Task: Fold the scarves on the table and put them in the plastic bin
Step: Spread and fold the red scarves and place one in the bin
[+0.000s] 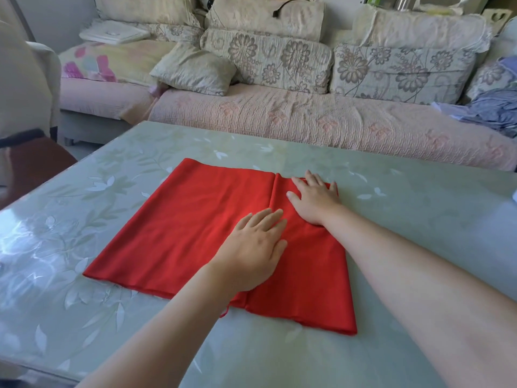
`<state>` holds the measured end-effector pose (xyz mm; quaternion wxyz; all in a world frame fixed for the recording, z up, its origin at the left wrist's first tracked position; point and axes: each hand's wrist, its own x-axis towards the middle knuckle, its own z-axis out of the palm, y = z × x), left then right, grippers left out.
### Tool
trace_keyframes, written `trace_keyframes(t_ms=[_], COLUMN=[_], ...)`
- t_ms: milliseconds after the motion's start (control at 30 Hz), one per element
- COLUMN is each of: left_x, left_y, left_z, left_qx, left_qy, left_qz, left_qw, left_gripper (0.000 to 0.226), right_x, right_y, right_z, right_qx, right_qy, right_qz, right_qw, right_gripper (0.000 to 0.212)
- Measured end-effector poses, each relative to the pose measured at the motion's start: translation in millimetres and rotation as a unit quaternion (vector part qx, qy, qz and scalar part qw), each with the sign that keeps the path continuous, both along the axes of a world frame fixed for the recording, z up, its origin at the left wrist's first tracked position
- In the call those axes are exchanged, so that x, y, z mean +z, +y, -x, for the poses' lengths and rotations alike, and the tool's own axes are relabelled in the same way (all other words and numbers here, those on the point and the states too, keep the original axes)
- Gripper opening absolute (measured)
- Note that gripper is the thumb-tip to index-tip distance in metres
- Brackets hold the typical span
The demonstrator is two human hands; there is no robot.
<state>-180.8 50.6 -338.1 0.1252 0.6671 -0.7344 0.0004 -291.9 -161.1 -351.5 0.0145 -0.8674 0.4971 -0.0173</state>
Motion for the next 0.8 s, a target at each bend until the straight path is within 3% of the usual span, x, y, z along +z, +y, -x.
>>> trace_keyframes(t_ms=[100, 167, 267, 467, 633, 800], left_x=[-10.7, -15.3, -14.9, 1.2, 12.1, -3.6], left_y=[-3.9, -3.5, -1.8, 7.1, 18.2, 22.7], left_z=[15.2, 19.2, 20.2, 30.4, 61.1, 104.3], left_qx=[-0.024, -0.01, -0.012, 0.0, -0.13, -0.162], left_qy=[-0.043, -0.059, -0.073, -0.102, -0.038, -0.042], left_qz=[-0.049, -0.095, -0.125, -0.181, -0.048, -0.185], left_qw=[0.998, 0.994, 0.989, 0.978, 0.99, 0.968], left_gripper=[0.057, 0.063, 0.069, 0.086, 0.068, 0.065], right_x=[-0.4, -4.5, -10.9, -4.6, 1.8, 7.0], right_y=[23.4, 47.1, 70.1, 66.2, 71.8, 69.2], right_z=[4.1, 14.1, 44.1, 93.5, 104.3, 114.0], right_qx=[0.025, 0.045, 0.059, -0.01, -0.012, 0.001], right_qy=[-0.071, -0.104, -0.064, 0.015, 0.037, 0.046], right_qz=[0.043, -0.001, -0.062, -0.068, -0.063, -0.065], right_qw=[0.996, 0.994, 0.994, 0.998, 0.997, 0.997], right_gripper=[0.05, 0.05, 0.057, 0.068, 0.069, 0.071])
